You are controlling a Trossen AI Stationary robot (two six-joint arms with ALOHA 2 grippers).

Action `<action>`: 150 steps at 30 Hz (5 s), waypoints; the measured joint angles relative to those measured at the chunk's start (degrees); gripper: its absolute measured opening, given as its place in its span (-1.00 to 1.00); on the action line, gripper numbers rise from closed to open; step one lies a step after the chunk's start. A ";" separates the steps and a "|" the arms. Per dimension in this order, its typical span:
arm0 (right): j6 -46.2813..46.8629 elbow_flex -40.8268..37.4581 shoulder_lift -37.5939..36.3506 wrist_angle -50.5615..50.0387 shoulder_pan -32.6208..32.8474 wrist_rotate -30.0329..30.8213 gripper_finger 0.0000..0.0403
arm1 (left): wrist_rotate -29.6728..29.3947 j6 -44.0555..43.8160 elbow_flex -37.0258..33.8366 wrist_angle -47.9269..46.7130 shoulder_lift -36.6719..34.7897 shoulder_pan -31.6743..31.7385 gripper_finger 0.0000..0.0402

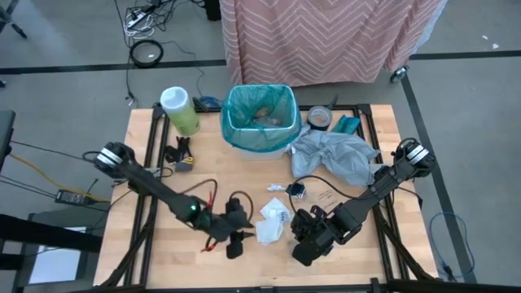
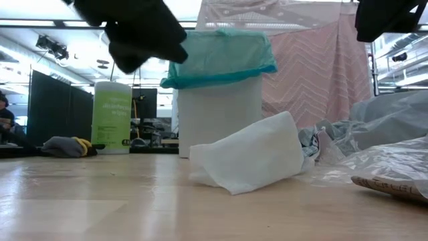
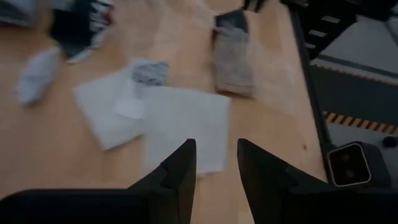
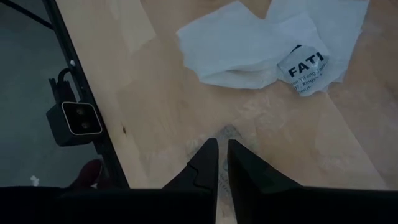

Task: Place trash/remove bag and relplace
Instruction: Put the white tissue into the trash bin

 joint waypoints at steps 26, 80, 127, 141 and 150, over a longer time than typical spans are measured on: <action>0.05 0.00 0.00 0.38 0.09 -4.29 -0.87 | -6.18 0.79 5.18 5.17 20.81 -0.38 -0.45; 0.49 0.00 0.00 0.84 -0.17 0.04 -0.89 | -4.76 30.98 35.39 -40.08 -10.47 41.02 -0.97; -0.02 0.00 0.00 2.61 -0.15 0.07 -0.89 | 1.36 17.83 -3.96 2.99 -7.67 11.11 -0.40; 1.10 0.00 0.02 2.94 -0.11 0.04 -0.88 | 1.07 20.59 -2.77 8.10 8.28 10.83 -0.40; 1.95 0.00 0.02 2.98 -0.07 -0.65 -0.88 | 0.44 20.92 -2.71 11.58 12.61 10.83 -0.40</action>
